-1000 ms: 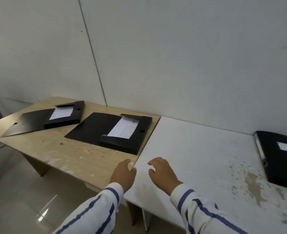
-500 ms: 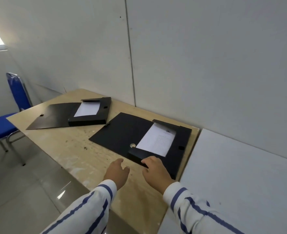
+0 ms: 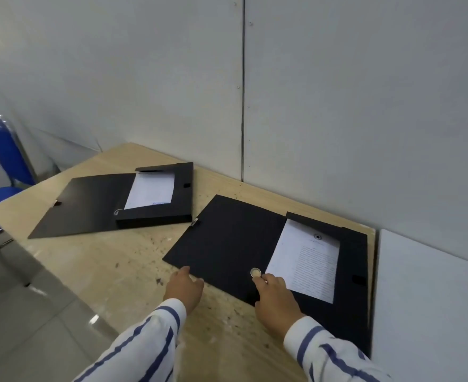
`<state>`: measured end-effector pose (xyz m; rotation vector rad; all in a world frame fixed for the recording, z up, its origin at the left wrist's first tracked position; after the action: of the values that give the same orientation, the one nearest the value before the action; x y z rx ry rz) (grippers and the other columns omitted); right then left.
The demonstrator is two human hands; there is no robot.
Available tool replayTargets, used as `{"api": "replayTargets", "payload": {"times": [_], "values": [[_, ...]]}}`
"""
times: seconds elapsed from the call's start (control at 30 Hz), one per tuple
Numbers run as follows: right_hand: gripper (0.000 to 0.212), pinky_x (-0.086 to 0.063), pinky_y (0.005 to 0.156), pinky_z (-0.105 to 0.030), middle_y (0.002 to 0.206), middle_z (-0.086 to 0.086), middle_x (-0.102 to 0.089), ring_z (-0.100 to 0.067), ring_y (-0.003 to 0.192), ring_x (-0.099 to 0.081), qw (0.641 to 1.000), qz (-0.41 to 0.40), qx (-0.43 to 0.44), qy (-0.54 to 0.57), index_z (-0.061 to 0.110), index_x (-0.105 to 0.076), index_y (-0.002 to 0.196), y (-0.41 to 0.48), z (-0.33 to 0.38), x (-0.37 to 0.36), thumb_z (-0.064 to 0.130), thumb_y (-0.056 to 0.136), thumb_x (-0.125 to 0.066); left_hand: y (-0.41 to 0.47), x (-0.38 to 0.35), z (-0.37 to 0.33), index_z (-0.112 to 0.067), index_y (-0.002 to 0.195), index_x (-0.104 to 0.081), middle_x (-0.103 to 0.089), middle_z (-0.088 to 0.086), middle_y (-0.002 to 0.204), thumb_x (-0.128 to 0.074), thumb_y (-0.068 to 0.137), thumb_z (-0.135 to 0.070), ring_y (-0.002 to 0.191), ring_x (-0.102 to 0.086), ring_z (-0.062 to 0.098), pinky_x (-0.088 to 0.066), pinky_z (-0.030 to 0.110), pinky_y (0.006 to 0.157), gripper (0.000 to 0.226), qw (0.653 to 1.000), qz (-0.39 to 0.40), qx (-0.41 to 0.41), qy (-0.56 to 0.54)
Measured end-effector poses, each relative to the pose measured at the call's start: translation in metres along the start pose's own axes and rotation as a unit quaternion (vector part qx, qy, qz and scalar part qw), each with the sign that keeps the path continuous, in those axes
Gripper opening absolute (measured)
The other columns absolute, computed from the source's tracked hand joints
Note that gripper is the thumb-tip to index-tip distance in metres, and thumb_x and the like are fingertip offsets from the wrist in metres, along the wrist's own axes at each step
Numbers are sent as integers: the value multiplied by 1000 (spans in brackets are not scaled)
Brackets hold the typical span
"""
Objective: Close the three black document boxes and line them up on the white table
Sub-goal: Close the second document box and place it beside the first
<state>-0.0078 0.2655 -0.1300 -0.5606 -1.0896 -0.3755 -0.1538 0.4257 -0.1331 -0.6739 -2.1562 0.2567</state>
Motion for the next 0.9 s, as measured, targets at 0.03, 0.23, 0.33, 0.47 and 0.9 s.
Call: {"api": "replayTargets", "payload": {"times": [0.03, 0.23, 0.33, 0.47, 0.9], "values": [[56, -41, 101, -36, 144, -5, -38, -26, 126, -36, 1000, -4, -19, -6, 19, -27, 145, 6, 3, -4, 15, 91, -42, 16, 4, 6, -10, 143, -38, -42, 15, 145, -54, 92, -25, 128, -46, 37, -41, 45, 106, 55, 1000, 9, 2, 12], [53, -41, 94, -34, 131, -4, -48, -24, 116, -42, 992, -18, -115, -43, 19, -33, 141, 17, 5, -15, 19, 88, -42, 72, 28, 15, -5, 135, -44, -52, 19, 134, -55, 88, -27, 118, -52, 39, -44, 46, 102, 53, 996, 3, 6, 89], [46, -41, 93, -33, 127, -4, -50, -24, 114, -43, 988, -18, -147, -52, 17, -45, 132, 19, 7, -19, 17, 87, -41, 90, 33, 14, -5, 134, -43, -51, 18, 134, -54, 88, -28, 120, -49, 38, -42, 45, 103, 52, 994, 2, 5, 113], [48, -41, 97, -32, 128, -4, -49, -23, 116, -41, 986, -35, -162, -26, 16, -45, 133, 21, 9, -19, 11, 86, -42, 106, 41, 8, -5, 127, -47, -50, 20, 129, -51, 88, -29, 116, -49, 38, -44, 44, 96, 46, 989, -2, 19, 149], [47, -39, 104, -30, 132, -4, -47, -21, 124, -38, 988, -37, -148, 14, 17, -45, 136, 20, 7, -15, 16, 90, -55, 133, 45, 10, -2, 118, -59, -61, 15, 106, -47, 91, -46, 92, -57, 32, -42, 33, 79, 54, 991, 123, 41, 15]]}}
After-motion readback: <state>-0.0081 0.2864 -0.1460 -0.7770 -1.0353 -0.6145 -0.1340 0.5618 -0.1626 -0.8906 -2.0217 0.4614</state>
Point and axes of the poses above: each hand's wrist, its own y-axis towards the middle knuckle, its own x-axis out of the back of the hand, z = x × y, the point moved 6 cm from there along y, towards the middle knuckle
